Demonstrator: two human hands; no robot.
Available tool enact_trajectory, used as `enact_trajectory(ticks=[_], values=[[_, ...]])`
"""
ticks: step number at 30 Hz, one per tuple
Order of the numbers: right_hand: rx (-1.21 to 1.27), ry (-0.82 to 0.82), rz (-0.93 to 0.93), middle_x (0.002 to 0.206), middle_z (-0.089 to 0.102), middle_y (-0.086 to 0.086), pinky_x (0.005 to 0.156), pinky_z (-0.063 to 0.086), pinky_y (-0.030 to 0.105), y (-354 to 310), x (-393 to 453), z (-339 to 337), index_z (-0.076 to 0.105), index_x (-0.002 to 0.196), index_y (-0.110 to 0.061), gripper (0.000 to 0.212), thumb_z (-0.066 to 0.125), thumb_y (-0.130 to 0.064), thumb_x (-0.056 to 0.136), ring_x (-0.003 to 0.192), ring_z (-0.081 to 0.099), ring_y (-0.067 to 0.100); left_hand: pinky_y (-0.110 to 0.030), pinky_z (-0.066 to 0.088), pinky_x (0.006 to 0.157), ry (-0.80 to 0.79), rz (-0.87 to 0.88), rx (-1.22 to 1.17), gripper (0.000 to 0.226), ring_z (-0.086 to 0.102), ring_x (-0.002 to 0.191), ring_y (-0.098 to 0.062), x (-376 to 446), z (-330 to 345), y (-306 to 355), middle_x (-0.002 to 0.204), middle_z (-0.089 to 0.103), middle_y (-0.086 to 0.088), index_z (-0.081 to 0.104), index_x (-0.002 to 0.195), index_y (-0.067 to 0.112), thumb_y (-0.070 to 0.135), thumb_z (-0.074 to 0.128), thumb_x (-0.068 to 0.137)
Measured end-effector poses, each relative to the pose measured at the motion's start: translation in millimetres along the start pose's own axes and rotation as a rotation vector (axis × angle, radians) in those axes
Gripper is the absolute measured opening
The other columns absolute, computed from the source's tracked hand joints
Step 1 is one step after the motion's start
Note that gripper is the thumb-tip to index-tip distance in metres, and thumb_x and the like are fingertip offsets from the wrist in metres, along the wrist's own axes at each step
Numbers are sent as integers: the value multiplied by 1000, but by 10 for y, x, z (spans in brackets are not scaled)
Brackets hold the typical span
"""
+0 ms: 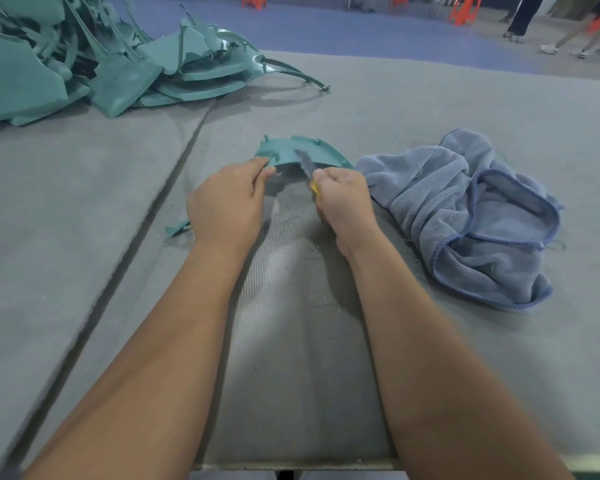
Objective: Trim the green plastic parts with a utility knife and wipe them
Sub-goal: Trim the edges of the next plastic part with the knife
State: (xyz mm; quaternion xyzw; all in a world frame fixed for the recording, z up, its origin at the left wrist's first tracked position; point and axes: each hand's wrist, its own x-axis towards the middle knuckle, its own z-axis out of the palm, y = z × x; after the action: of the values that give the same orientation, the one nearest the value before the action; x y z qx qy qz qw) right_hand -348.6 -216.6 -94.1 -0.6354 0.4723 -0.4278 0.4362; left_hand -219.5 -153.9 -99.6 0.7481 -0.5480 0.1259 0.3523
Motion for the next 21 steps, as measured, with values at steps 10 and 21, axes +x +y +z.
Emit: enact_trajectory(ticks=[10,21], values=[[110,388,56,52,31,1,55,25,31,-9,-18,-38,25,55,-19,46,44,-13,97,54,29,19,-31,37,58,52,-81,-60,36,62,85,-24,22,2,-18,96,71,1,67,113,30,44,35,102],[-68,364,81,48,30,-5,44,22,24,8,-3,-69,28,54,-16,47,45,-15,98,46,24,11,-29,25,51,46,-63,-57,35,54,71,-20,23,-6,0,83,68,1,69,107,29,43,37,102]])
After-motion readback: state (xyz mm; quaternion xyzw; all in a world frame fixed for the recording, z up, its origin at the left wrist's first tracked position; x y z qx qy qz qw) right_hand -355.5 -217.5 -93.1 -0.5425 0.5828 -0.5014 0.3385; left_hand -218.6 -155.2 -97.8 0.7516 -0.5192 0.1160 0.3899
